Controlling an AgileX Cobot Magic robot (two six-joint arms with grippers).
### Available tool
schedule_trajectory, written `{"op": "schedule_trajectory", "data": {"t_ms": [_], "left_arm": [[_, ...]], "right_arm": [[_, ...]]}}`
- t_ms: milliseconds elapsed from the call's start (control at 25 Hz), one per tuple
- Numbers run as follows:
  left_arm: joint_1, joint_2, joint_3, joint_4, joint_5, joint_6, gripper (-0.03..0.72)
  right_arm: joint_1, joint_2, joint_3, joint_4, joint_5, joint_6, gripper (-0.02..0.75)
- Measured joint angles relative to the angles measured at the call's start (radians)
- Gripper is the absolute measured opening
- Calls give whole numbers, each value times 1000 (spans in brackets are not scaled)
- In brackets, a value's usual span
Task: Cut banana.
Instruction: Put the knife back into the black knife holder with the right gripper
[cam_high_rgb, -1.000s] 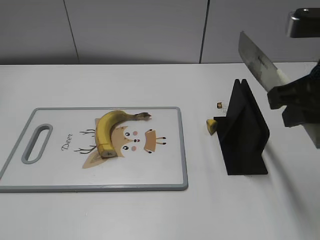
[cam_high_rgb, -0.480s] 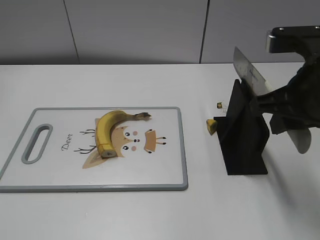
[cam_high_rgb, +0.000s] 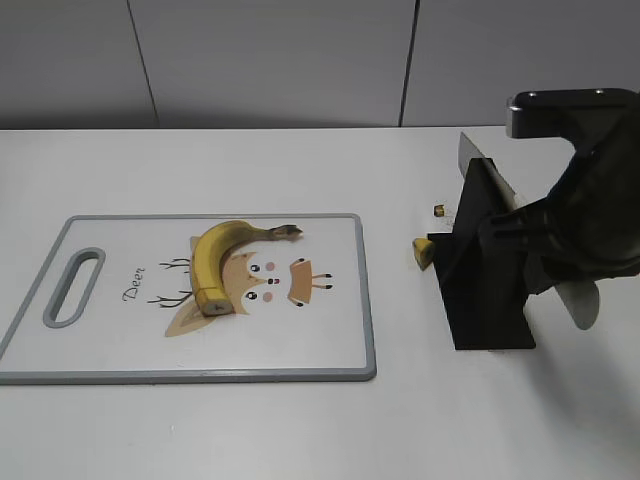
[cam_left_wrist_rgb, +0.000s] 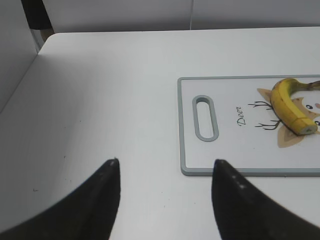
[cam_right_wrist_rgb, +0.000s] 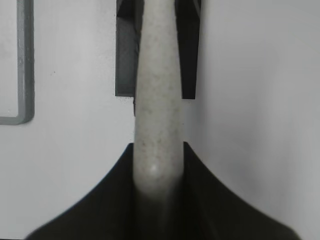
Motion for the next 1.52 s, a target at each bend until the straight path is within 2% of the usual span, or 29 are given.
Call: {"op": "schedule_trajectory", "data": {"t_ms": [800, 920, 1240, 1320, 1520], "left_arm": [[0, 0, 0, 0, 0, 0, 559], [0, 0, 0, 0, 0, 0, 559], [0, 0, 0, 0, 0, 0, 559], [0, 0, 0, 0, 0, 0, 559], [0, 0, 0, 0, 0, 0, 559]], "right_arm": [[0, 65, 0, -40, -42, 28, 168], [0, 65, 0, -41, -47, 32, 249], [0, 64, 0, -49, -64, 30, 615], [0, 54, 0, -49, -66, 1, 647], [0, -59, 0, -19, -63, -139, 657]]}}
